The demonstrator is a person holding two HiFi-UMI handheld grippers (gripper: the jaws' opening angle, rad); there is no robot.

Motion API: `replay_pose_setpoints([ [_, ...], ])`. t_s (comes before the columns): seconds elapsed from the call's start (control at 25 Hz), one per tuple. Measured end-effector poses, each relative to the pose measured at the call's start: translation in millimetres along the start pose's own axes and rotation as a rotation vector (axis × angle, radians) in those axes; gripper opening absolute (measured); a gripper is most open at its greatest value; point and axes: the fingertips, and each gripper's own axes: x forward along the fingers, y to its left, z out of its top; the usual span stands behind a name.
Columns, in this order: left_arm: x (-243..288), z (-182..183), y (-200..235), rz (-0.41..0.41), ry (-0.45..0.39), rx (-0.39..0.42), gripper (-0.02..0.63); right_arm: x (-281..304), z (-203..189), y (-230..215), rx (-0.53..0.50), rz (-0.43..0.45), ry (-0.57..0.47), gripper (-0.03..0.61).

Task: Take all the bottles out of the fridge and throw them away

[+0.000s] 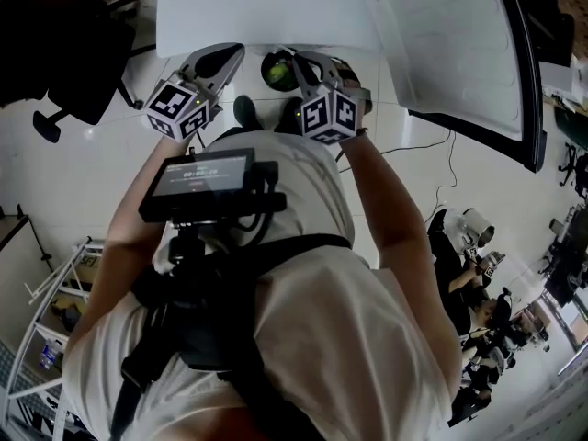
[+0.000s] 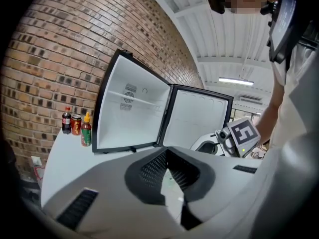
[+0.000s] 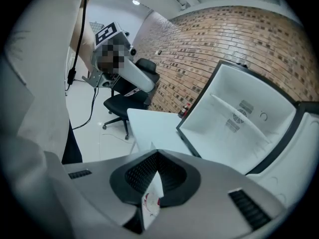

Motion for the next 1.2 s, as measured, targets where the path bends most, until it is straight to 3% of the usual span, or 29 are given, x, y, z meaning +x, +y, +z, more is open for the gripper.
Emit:
replay_pose_setpoints([
  [0.24,15.7,-6.7,-13.7,0.021,0.043,-0.002,0.011,20.9,-40.4,22.2,-0.014,0.132,0.03,0.002],
  [0.48,25.7,-6.7,-27.8,0.017,0.07,0.024,0.011,46.8,-73.0,37.0,-0.017,0.201,0.066,0.002],
  [1.2,19.8,-5.5,-26.3,0.066,0.074,0.023,0.011,77.7,-92.5,44.6,-0.069,0.26,0.098,0.011],
])
